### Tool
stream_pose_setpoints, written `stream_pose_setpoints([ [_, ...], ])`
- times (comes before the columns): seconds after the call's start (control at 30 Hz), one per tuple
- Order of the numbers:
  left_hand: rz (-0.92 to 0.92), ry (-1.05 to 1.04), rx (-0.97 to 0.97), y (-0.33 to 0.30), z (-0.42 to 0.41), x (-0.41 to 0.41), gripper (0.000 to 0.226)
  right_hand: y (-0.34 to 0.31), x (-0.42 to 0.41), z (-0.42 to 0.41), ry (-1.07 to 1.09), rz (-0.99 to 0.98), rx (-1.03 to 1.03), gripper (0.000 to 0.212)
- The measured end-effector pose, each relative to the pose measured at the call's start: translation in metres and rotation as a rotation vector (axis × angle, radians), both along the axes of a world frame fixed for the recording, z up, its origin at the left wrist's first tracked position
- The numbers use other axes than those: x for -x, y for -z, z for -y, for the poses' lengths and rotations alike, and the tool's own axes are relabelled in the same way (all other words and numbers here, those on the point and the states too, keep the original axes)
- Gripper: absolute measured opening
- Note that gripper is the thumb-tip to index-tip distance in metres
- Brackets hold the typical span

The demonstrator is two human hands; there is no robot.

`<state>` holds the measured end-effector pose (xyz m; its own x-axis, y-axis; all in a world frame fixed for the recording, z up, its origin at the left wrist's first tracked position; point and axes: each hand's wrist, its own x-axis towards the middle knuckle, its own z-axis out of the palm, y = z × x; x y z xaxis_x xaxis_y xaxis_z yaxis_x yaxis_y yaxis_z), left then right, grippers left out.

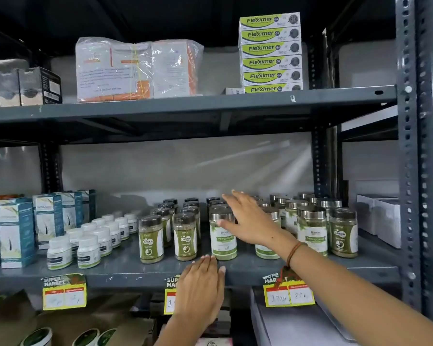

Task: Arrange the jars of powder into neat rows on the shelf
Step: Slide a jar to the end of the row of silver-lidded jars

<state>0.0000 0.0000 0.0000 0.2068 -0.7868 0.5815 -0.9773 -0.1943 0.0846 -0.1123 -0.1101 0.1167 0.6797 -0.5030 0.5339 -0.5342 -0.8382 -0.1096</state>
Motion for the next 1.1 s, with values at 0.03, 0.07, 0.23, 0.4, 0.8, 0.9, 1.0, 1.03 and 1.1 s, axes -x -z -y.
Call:
stream_pose_setpoints([
  [0.03,-0.020,-0.038,-0.015,0.000,0.001,-0.001,0.058,0.002,-0.006,0.005,0.007,-0.013,-0.014,0.079],
  [0.07,-0.062,-0.042,0.006,0.003,0.003,-0.003,0.057,0.001,-0.011,0.008,0.024,-0.034,-0.028,0.081],
  [0.23,0.063,-0.044,0.150,0.021,0.017,-0.012,0.044,0.004,-0.032,0.024,0.078,-0.091,-0.124,0.091],
  [0.4,0.101,-0.060,0.164,0.020,0.016,-0.011,0.044,0.004,-0.035,0.027,0.088,-0.032,-0.124,0.092],
  [0.8,0.093,-0.075,0.146,0.020,0.015,-0.011,0.048,-0.028,0.021,-0.007,0.023,0.164,-0.036,0.075],
  [0.9,0.110,-0.080,0.152,0.018,0.014,-0.011,0.049,-0.038,0.053,-0.016,0.033,0.196,-0.072,0.080],
  [1.0,0.119,-0.092,0.147,0.019,0.014,-0.012,0.049,-0.044,0.094,-0.019,0.059,0.236,-0.125,0.077],
  [1.03,0.120,-0.091,0.146,0.019,0.014,-0.012,0.049,-0.045,0.109,-0.021,0.078,0.248,-0.133,0.075],
  [1.1,0.115,-0.090,0.140,0.020,0.014,-0.012,0.051,-0.049,0.139,-0.019,0.129,0.267,-0.138,0.070],
])
